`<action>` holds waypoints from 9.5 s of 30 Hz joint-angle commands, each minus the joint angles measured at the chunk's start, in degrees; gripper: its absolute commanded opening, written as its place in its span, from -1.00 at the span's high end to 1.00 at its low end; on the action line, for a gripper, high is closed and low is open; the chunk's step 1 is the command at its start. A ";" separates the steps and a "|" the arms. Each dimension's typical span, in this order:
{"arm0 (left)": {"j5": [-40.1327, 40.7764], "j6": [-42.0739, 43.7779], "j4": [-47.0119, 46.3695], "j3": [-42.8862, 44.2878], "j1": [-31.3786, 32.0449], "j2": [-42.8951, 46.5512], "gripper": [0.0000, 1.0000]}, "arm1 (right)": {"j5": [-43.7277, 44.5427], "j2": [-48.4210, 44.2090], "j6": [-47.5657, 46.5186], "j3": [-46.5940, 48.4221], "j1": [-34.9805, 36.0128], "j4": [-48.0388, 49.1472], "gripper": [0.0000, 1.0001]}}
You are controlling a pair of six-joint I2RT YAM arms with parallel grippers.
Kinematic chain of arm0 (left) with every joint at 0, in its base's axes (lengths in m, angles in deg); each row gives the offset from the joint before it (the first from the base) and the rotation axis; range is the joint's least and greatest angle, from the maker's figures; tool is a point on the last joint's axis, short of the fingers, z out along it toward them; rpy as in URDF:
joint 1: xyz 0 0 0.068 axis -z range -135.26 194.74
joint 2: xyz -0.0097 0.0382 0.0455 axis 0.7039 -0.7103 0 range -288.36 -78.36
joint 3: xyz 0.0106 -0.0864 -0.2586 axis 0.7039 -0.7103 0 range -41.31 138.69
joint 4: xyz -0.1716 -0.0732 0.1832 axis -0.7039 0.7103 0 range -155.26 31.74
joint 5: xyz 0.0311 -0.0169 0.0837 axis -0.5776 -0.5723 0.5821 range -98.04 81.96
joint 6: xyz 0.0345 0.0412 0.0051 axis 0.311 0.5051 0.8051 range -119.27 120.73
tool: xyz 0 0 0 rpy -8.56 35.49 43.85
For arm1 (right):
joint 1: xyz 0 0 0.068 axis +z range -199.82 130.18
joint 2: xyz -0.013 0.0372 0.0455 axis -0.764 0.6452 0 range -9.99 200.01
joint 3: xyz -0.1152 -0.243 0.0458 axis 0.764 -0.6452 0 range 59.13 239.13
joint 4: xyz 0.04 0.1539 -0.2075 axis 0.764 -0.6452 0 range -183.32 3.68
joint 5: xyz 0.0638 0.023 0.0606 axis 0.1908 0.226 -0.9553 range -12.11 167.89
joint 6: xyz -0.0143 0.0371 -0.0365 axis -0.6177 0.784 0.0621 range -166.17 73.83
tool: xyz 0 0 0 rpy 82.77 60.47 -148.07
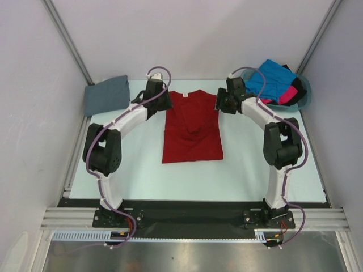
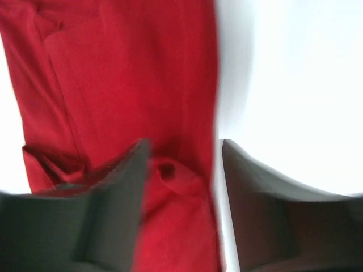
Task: Fold and stack the t-shirts
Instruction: Fold the tshirt
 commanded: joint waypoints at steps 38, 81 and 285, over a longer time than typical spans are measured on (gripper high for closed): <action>-27.11 9.01 0.05 -9.42 1.93 1.19 -0.38 | -2.31 -16.41 -3.40 -11.58 4.63 -6.98 -0.54; -8.66 9.09 10.42 0.88 1.23 -1.73 -0.79 | -1.87 -14.75 -4.55 -14.39 4.89 -5.85 -0.51; -10.33 -17.00 -7.70 -59.87 15.81 45.99 0.99 | -19.99 -47.78 7.14 -55.70 1.99 2.00 0.74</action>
